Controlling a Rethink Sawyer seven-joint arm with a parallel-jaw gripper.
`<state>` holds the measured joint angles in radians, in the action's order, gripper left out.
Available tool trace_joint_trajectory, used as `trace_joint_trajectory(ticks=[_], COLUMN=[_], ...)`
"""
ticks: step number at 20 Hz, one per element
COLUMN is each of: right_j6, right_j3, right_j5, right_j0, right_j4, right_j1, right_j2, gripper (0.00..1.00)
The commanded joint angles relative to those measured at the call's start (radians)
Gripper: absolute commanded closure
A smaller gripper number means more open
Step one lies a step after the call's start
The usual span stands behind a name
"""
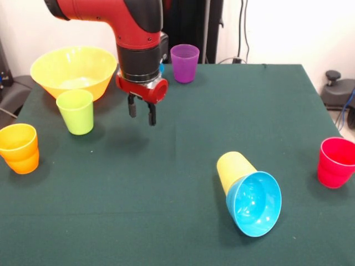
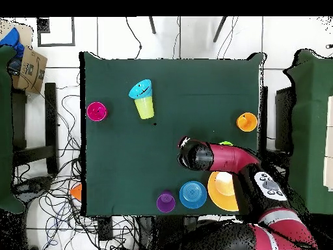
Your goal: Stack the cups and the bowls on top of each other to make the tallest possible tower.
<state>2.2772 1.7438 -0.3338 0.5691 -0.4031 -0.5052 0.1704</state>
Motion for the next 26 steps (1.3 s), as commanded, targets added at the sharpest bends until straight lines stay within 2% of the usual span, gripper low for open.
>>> trace_joint_trajectory(ticks=[1, 14, 19, 26], right_j6=[-0.178, -0.158, -0.174, -0.181], right_j3=[0.021, 0.019, 0.015, 0.011], right_j5=[-0.143, -0.176, -0.239, -0.257], right_j0=[0.001, -0.023, -0.032, -0.031], right_j4=[-0.058, -0.078, -0.065, -0.070], right_j1=[-0.003, -0.015, -0.038, -0.051], right_j2=[0.116, 0.107, 0.112, 0.124], gripper=[0.00, 0.00, 0.00, 0.00])
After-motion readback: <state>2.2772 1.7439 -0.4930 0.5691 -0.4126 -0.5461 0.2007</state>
